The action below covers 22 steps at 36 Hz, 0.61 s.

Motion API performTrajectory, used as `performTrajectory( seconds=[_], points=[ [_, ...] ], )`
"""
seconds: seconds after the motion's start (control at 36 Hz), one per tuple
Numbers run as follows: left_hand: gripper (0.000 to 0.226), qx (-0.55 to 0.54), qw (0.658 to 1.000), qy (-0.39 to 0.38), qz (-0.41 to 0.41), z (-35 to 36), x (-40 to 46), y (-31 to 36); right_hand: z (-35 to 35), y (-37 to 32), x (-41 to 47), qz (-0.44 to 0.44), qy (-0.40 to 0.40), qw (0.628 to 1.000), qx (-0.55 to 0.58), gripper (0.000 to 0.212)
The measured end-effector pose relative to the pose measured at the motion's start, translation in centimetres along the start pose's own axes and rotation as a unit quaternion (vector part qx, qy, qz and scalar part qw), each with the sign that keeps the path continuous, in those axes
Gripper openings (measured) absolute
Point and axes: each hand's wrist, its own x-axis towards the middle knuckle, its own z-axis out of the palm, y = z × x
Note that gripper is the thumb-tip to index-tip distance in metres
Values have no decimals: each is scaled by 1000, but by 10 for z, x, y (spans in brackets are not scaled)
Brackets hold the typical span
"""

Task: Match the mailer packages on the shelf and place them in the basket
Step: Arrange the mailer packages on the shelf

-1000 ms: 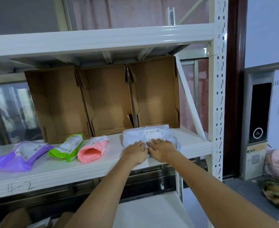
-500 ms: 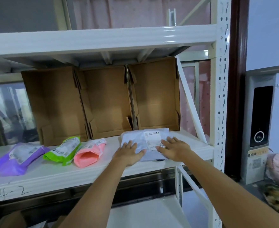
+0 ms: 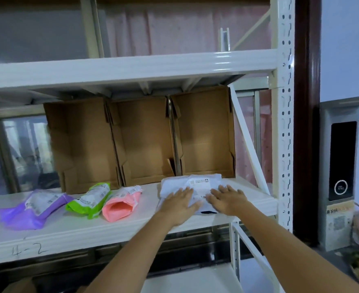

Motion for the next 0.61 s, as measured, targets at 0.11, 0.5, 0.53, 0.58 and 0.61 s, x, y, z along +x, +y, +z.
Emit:
performTrajectory(
  seconds=[0.11, 0.5, 0.53, 0.58, 0.61],
  points=[
    [92, 22, 998, -40, 35, -9, -3, 19, -14, -1, -11, 35, 64, 984, 160, 54],
    [56, -147, 981, 88, -95, -55, 9, 42, -6, 40, -34, 145, 224, 854, 448, 56],
    [57, -185, 973, 90, -103, -67, 11, 45, -6, 39, -35, 147, 217, 852, 453, 55],
    [56, -258, 954, 99, -119, -87, 17, 50, -7, 35, -36, 137, 205, 858, 451, 53],
    [56, -295, 941, 103, -128, -96, 21, 53, -7, 33, -37, 129, 200, 860, 451, 51]
  ],
)
